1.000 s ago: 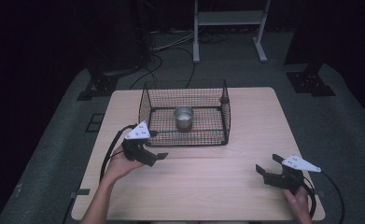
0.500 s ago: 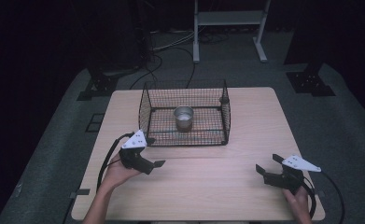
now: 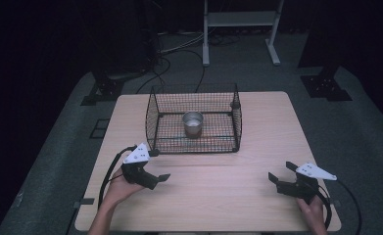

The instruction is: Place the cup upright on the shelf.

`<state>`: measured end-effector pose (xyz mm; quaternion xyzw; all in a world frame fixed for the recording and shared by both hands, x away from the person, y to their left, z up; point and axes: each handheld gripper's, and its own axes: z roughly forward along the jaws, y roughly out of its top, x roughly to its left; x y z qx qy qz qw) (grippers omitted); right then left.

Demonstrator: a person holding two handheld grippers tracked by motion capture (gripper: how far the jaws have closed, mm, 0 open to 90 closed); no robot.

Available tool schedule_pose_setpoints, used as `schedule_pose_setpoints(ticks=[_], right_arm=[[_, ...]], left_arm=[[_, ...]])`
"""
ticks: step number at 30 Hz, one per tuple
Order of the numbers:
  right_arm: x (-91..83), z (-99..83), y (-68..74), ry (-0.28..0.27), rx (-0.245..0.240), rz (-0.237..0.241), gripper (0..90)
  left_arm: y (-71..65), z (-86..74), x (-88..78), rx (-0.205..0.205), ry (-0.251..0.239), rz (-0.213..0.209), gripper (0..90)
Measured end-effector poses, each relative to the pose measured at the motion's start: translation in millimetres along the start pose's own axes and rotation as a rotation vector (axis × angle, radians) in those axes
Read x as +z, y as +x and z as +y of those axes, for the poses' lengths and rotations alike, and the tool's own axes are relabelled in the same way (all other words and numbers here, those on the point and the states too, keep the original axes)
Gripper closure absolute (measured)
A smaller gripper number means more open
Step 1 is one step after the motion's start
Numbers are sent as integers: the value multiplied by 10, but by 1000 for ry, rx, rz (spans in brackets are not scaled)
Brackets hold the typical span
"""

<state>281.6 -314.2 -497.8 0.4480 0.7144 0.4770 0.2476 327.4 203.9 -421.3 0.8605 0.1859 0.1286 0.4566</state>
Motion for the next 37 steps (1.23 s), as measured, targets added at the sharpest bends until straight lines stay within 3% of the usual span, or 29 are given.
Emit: schedule_pose_setpoints(ticks=[20, 37], right_arm=[[1, 0, 5, 2, -4, -3, 137], [1, 0, 4, 2, -3, -2, 137]], left_arm=[[-114, -259, -112, -37, -47, 26, 75], [-249, -474, -173, -51, -52, 62, 75]])
